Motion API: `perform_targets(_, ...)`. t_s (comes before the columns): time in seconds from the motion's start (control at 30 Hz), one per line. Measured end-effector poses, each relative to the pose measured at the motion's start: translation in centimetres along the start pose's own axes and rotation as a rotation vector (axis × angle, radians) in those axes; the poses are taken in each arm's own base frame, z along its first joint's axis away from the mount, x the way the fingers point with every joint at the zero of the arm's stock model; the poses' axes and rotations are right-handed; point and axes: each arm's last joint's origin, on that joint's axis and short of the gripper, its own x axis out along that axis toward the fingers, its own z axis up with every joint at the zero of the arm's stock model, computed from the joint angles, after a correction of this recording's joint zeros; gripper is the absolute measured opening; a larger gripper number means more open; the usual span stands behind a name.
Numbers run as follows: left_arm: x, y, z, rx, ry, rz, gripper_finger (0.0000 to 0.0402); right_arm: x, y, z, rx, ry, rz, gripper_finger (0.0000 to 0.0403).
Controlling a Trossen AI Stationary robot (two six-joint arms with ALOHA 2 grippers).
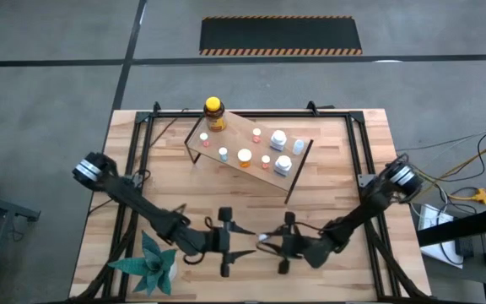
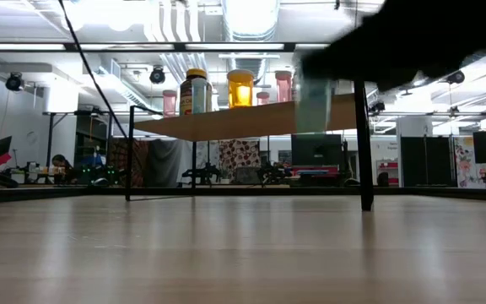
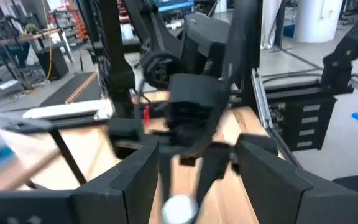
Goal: Pick and place medicine bottles onto shelf by color
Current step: Move the blue pill bottle to the middle of the table
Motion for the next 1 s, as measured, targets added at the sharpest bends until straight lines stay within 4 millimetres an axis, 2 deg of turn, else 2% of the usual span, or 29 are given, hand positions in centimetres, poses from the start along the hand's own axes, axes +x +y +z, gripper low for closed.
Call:
perform_targets(0.17, 1.6, -1.0, -2.5, -0.012, -0.013, 0.01, 0.0199, 1.4, 0.0, -2.4, 0.096, 0.052, -0.053, 0.009)
perform_targets(0.4, 2.6, -1.4, -4.4, -0.031, -0.006, 0.077, 0.0199, 1.8, 0.1, -3.7, 0.159, 0.08, -0.068, 0.0092)
perform_targets(1.0, 2.7, -1.5, -4.9, -0.05, 0.005, 0.08, 0.0199, 1.8, -0.1, -4.4, 0.162, 0.131, -0.086, 0.014)
